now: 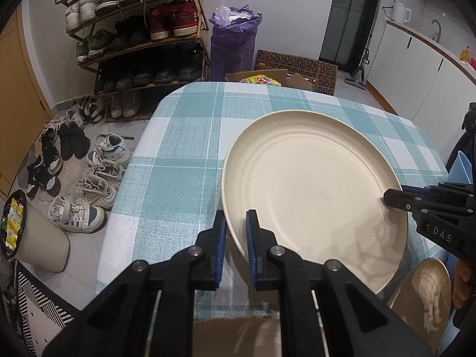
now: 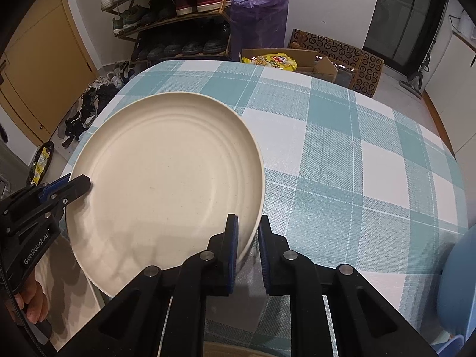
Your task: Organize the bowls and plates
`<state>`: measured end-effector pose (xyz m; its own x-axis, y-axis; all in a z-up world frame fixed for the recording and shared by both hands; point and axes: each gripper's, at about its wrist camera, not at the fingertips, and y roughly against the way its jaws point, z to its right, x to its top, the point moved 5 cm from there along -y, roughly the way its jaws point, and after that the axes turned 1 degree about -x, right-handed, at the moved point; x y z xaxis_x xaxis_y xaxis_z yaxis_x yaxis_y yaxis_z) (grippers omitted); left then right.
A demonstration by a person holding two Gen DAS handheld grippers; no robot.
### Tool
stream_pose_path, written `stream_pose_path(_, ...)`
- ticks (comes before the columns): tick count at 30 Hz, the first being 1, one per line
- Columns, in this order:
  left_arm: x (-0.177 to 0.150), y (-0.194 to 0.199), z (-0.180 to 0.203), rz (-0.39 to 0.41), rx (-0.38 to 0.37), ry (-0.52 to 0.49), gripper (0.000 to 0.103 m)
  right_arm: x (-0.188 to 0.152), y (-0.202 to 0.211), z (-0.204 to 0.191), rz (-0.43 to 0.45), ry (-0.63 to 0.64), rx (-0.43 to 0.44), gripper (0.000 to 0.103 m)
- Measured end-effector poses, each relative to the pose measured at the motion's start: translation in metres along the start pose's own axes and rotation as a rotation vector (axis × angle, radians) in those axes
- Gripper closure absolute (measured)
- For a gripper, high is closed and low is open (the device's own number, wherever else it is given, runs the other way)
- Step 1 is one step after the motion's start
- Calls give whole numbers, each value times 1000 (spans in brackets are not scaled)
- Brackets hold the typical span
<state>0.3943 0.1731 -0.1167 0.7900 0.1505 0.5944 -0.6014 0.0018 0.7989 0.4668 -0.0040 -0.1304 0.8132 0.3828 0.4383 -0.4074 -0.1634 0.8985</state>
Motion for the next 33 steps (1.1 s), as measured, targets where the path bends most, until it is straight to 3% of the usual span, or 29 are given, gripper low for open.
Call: stream_pose_path(33,-2,97,36,109,-13,-52,92,-31,107,9,108,-18,-11,90)
